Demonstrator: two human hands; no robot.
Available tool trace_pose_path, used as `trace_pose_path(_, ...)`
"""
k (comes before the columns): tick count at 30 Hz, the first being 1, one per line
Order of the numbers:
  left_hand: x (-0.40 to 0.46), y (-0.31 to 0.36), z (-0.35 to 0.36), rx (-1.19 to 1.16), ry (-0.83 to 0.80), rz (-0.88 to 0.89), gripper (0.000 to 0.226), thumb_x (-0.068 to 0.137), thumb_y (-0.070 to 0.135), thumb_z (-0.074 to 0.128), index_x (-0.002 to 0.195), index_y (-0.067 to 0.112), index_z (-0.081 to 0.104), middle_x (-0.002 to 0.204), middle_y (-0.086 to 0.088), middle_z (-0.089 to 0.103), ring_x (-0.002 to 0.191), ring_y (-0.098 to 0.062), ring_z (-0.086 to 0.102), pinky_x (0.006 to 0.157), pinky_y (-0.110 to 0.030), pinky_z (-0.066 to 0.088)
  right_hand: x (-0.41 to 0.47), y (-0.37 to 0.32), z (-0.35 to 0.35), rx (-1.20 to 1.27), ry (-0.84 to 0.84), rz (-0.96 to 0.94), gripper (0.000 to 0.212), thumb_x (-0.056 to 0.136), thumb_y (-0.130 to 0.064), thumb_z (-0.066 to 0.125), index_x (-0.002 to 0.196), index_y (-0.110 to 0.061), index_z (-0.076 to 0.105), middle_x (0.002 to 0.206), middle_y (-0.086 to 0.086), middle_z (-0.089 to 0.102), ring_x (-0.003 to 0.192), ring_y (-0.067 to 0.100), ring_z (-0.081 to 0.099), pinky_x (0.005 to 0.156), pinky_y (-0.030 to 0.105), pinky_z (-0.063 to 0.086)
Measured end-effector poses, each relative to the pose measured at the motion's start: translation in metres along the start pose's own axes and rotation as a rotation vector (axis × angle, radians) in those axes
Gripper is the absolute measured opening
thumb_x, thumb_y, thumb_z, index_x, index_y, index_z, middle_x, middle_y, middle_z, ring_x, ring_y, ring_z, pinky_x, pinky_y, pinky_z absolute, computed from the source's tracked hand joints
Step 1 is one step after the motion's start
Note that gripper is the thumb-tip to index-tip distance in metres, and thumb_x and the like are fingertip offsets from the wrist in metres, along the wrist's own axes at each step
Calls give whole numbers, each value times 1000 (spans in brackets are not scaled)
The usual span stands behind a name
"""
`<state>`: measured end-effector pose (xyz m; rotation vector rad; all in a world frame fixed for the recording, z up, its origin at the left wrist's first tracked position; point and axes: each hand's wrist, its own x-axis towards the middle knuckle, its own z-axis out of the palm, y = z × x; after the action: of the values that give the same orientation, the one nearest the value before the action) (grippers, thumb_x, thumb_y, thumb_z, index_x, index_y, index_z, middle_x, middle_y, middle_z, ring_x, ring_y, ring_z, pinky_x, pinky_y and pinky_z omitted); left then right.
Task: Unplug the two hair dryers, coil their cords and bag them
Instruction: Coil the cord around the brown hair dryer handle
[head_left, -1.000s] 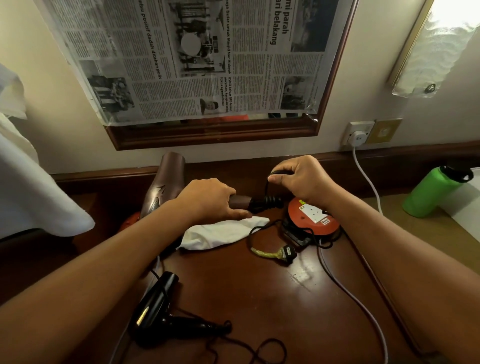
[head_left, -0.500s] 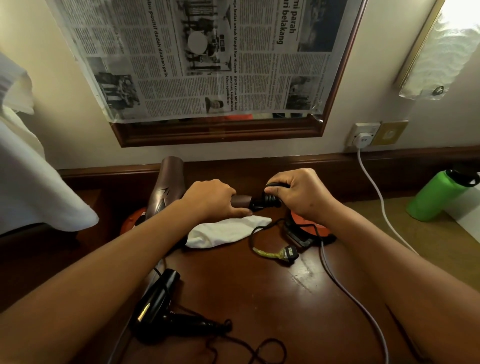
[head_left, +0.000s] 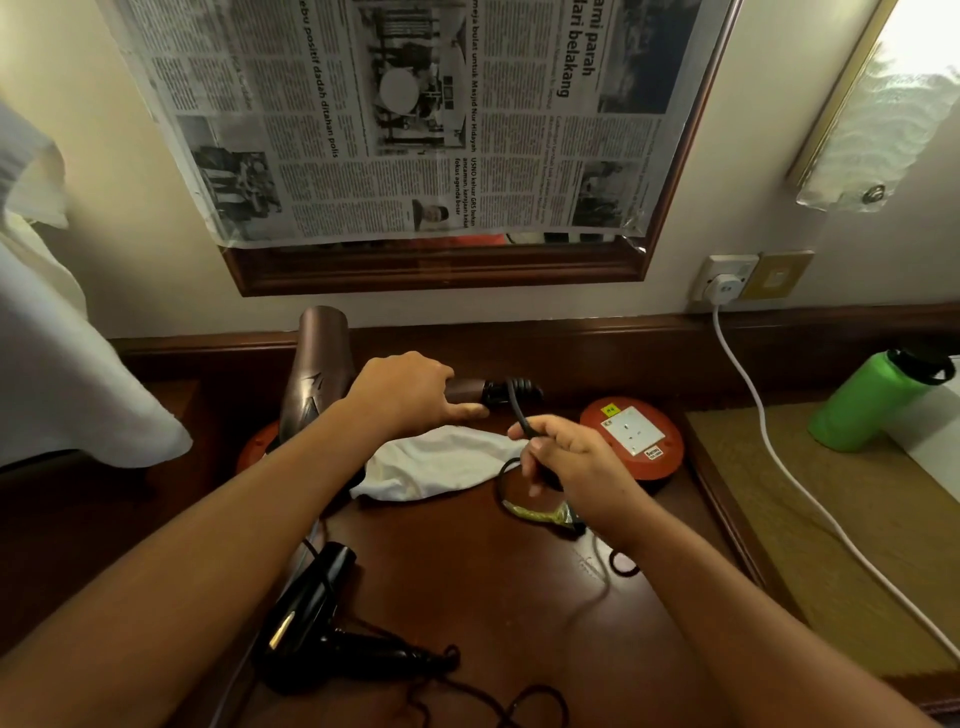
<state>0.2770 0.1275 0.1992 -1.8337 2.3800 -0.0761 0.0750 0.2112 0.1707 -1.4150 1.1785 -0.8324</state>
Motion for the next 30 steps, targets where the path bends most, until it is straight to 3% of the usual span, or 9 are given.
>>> trace_pose_path(3,-1,0,1,8,22,11,76,77,85,33,113,23,59,98,2,64,81,-15,55,66,-33,42,-3,9,0,20,-48,35,23,102,-11,37,101,-10,60,67,2,60,63,21,56,69,36,49)
trace_pose_path(7,-2,0,-2,-15,21,15,73,77,84,33,108,23,58,93,3,60,79,-15,53,66,-33,41,-5,15,-1,176,-105,151,22,104,-22,36,106,-12,55,58,4,47,45,16,40,46,28,40)
trace_pose_path(10,-3,0,-3,-13,25,23,72,77,85,33,104,23,57,88,5,58,78,-14,54,64,-32,41,-5,17,-3,218,-139,194,24,103,-28,36,108,-14,55,56,2,39,40,10,29,40,20,26)
trace_pose_path(19,-6,-1,-11,-105,26,34,64,75,85,34,88,24,50,76,8,51,75,-14,55,66,-33,46,-2,22,0,223,-156,248,53,96,-49,37,60,-11,50,44,2,37,42,14,36,45,22,37)
trace_pose_path(26,-6,-1,-11,-188,48,49,65,73,87,32,83,26,53,75,8,56,71,-12,55,67,-35,48,-1,42,2,422,-219,246,37,95,-37,42,78,-9,59,58,1,37,51,13,28,49,23,25)
trace_pose_path(30,-9,2,-13,-241,47,70,66,72,87,34,85,26,56,74,8,58,70,-10,55,65,-33,48,0,49,-2,502,-223,300,39,91,-43,45,71,-11,57,55,-1,31,48,12,21,46,24,17)
